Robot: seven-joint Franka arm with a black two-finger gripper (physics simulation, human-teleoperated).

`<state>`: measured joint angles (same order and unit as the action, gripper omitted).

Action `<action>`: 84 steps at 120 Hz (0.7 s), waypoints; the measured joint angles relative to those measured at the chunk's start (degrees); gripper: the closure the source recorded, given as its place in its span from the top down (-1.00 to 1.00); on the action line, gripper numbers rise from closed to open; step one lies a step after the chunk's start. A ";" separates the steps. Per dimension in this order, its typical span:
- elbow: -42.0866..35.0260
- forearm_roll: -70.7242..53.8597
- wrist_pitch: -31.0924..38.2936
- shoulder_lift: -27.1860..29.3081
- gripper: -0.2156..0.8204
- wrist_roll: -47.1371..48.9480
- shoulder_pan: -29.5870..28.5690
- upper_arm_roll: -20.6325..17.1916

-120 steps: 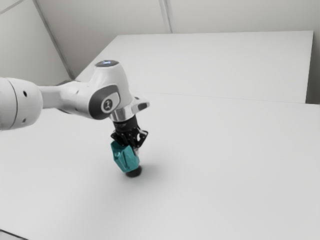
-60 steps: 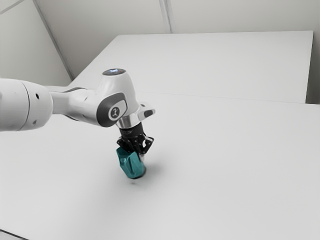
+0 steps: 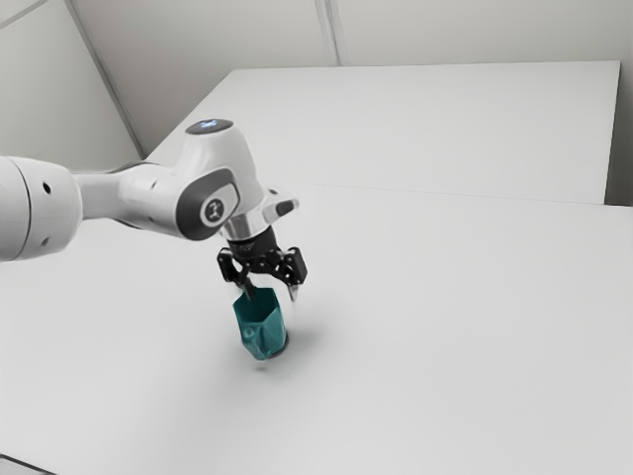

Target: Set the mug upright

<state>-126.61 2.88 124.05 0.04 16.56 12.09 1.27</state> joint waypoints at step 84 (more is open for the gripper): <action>15.90 -5.29 -9.78 4.11 0.58 -2.74 -0.81 0.58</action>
<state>-110.71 -2.41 114.27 4.15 13.81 11.28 1.85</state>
